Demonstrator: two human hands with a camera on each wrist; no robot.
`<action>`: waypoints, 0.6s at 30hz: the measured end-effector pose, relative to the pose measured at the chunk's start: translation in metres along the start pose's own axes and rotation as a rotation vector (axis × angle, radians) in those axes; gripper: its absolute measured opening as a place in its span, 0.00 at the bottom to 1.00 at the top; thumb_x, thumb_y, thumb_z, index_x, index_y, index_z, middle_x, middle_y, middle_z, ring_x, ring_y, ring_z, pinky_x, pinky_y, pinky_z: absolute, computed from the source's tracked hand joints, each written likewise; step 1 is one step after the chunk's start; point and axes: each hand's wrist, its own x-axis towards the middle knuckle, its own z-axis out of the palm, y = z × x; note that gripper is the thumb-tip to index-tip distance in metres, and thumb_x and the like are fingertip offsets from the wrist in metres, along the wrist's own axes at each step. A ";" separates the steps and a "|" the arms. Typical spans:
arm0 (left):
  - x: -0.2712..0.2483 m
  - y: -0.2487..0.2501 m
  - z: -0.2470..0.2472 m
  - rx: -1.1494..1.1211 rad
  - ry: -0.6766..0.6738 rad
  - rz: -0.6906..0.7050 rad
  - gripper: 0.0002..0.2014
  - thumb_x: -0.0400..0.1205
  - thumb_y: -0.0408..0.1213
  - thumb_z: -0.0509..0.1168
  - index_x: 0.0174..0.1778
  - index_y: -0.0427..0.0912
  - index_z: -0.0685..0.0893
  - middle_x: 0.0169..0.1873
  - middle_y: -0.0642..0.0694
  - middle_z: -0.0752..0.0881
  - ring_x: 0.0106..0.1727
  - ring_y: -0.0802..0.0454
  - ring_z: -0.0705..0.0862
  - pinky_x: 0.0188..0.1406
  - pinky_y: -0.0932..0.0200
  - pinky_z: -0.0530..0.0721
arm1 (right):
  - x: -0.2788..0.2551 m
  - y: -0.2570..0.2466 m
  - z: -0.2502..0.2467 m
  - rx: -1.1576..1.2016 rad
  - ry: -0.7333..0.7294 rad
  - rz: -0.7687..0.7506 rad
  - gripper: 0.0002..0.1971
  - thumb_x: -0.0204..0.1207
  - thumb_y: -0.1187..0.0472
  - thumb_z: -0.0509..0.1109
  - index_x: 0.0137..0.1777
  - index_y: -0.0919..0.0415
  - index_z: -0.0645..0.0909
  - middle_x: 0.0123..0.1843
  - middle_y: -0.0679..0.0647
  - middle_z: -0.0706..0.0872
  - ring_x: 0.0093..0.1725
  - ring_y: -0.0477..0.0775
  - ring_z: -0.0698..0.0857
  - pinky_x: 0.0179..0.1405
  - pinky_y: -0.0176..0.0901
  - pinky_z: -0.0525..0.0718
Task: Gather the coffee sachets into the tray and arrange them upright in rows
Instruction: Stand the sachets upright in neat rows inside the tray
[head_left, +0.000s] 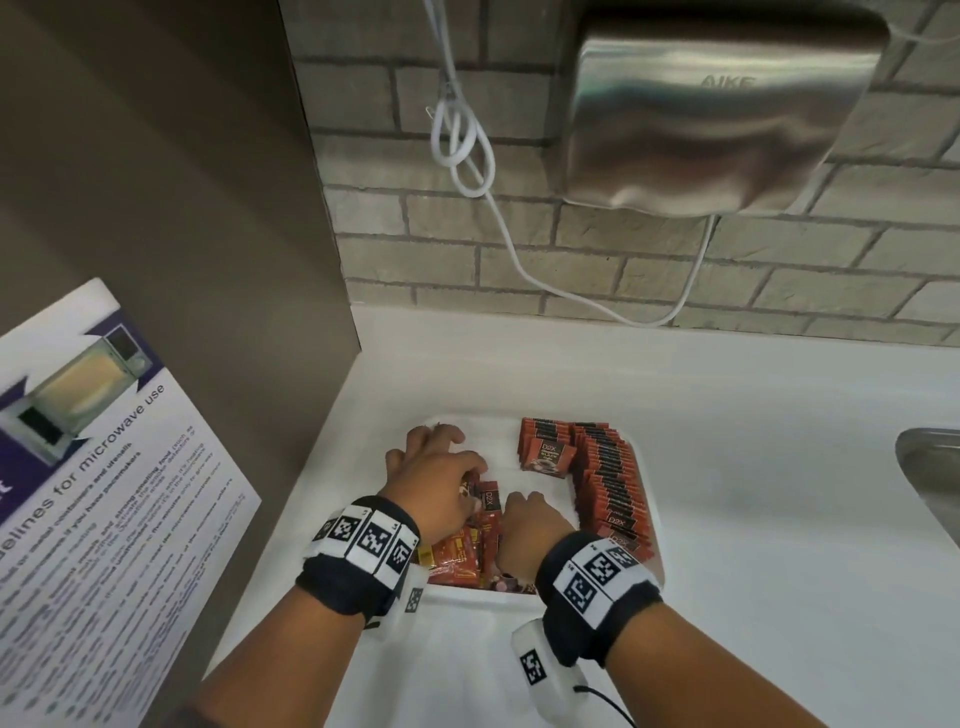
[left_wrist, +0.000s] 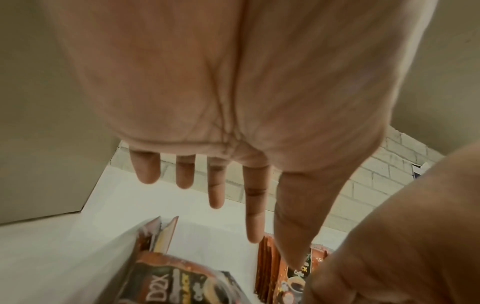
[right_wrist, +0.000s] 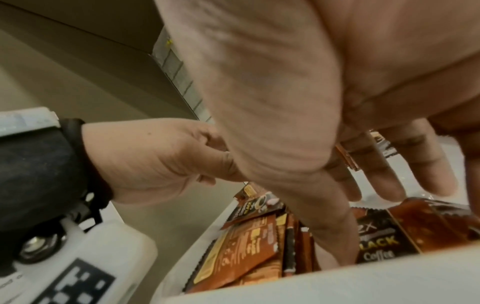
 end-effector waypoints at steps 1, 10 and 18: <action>-0.001 -0.002 0.001 0.003 -0.007 -0.003 0.21 0.82 0.50 0.69 0.72 0.62 0.79 0.82 0.53 0.60 0.83 0.46 0.51 0.77 0.42 0.58 | 0.001 -0.001 0.001 -0.017 -0.001 0.023 0.30 0.74 0.59 0.73 0.75 0.62 0.68 0.72 0.60 0.73 0.71 0.62 0.78 0.69 0.52 0.80; -0.003 -0.016 0.013 -0.060 -0.051 -0.050 0.28 0.83 0.49 0.69 0.79 0.65 0.70 0.88 0.51 0.46 0.87 0.44 0.41 0.84 0.34 0.53 | 0.004 -0.002 -0.003 0.034 -0.028 0.056 0.32 0.72 0.56 0.78 0.73 0.63 0.71 0.67 0.61 0.80 0.64 0.61 0.83 0.63 0.49 0.84; -0.002 -0.020 0.017 -0.250 -0.036 -0.029 0.30 0.84 0.43 0.69 0.83 0.57 0.69 0.89 0.48 0.44 0.88 0.46 0.41 0.86 0.52 0.52 | 0.007 0.003 -0.005 0.133 -0.099 -0.038 0.11 0.77 0.56 0.74 0.50 0.65 0.87 0.37 0.54 0.83 0.31 0.47 0.77 0.29 0.35 0.71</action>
